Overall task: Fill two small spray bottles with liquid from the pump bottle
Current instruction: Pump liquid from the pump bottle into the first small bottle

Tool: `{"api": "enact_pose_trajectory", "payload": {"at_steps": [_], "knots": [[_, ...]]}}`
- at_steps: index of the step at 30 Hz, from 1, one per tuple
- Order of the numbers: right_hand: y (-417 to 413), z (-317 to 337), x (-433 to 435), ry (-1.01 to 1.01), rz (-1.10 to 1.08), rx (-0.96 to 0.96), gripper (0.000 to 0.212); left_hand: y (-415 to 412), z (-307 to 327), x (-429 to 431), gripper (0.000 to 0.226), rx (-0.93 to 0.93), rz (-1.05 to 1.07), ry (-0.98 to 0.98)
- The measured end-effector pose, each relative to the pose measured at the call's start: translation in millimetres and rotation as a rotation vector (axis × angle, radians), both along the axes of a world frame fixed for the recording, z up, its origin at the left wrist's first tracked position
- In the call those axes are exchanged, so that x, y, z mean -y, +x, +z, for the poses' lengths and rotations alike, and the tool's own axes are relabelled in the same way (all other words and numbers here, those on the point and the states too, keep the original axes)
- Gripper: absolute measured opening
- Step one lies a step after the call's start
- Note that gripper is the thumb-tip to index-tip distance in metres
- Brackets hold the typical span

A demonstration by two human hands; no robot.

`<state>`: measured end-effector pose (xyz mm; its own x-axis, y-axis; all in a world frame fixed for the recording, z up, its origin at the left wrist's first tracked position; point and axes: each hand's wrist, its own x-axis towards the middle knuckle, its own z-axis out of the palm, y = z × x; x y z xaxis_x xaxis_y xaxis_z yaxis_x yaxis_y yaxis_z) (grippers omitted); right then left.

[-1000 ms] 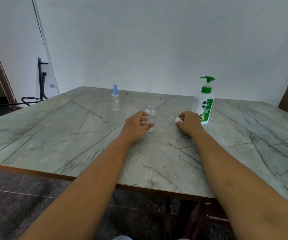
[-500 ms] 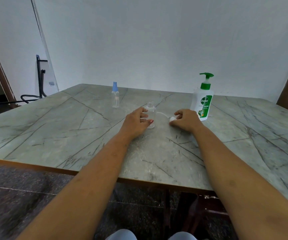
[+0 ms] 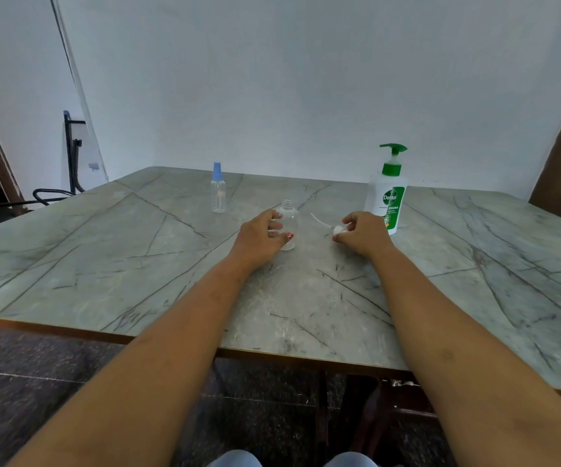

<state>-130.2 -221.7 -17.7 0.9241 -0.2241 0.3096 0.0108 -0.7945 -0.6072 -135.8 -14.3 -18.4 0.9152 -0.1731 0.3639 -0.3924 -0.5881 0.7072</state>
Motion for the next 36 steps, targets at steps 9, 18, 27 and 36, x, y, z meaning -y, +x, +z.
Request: {"api": "enact_pose_trajectory", "payload": {"at_steps": [9, 18, 27, 36], "knots": [[1, -7, 4, 0.019, -0.048, 0.019, 0.036, 4, 3, 33, 0.047, -0.046, -0.009, -0.042], [-4, 12, 12, 0.121, -0.297, 0.498, 0.036, 10, -1, 45, 0.049, -0.053, 0.021, -0.026], [18, 32, 28, 0.276, -0.327, 0.253, 0.114, 20, -2, 41, 0.048, -0.034, 0.034, -0.028], [30, 17, 30, 0.316, -0.325, 0.228, 0.1, 22, -5, 40, 0.046, -0.02, 0.033, -0.059]]}}
